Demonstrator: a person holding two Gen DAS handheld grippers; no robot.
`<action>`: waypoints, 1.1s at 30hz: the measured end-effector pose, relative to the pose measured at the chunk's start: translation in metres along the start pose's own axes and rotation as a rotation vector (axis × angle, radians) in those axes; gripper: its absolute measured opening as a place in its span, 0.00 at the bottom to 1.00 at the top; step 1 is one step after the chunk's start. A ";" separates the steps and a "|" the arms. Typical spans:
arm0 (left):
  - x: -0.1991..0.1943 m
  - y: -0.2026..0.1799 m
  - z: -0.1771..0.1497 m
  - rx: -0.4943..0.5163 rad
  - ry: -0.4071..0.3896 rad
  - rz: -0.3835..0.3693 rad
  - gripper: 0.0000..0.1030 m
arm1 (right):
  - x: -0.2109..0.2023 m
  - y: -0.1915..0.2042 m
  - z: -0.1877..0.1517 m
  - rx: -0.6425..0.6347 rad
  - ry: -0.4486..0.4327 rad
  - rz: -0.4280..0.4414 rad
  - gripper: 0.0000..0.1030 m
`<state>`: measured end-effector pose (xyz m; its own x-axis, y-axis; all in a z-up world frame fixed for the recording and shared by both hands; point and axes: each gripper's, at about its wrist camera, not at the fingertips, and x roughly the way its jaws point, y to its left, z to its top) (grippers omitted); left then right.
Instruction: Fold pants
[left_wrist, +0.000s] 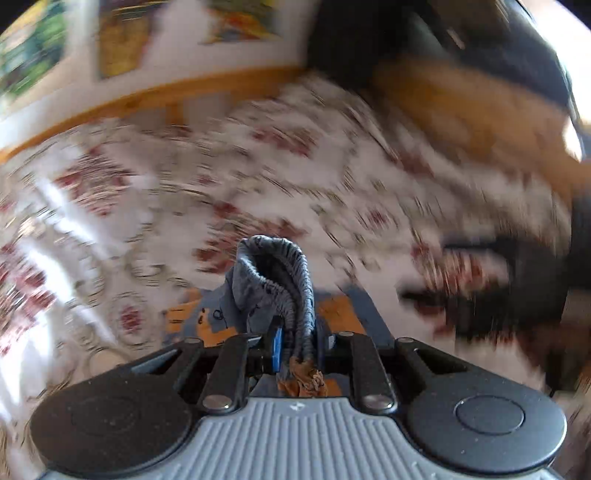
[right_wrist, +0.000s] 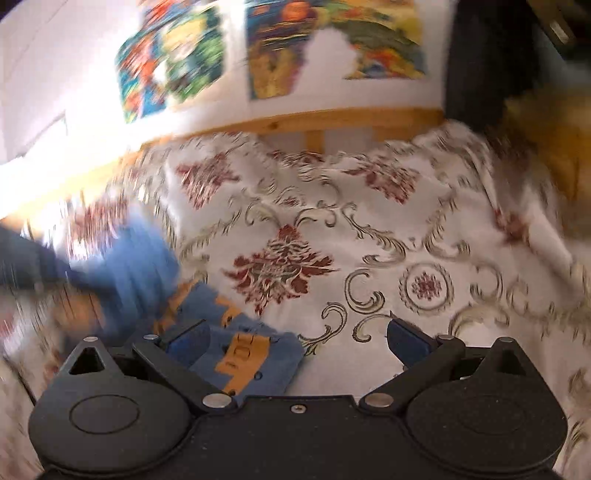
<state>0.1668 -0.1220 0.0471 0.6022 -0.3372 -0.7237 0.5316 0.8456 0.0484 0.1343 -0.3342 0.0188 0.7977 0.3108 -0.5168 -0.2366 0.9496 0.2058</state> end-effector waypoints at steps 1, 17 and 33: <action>0.012 -0.016 -0.005 0.050 0.021 0.000 0.19 | 0.000 -0.011 0.001 0.067 0.002 0.027 0.99; 0.040 -0.071 -0.076 0.247 0.086 0.090 0.65 | 0.030 -0.022 -0.016 0.317 0.105 0.305 0.77; 0.033 -0.038 -0.062 0.024 0.108 -0.076 0.12 | 0.042 -0.004 -0.018 0.274 0.152 0.269 0.15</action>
<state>0.1294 -0.1399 -0.0217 0.4924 -0.3521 -0.7959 0.5881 0.8088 0.0061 0.1588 -0.3238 -0.0187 0.6314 0.5686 -0.5273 -0.2525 0.7937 0.5535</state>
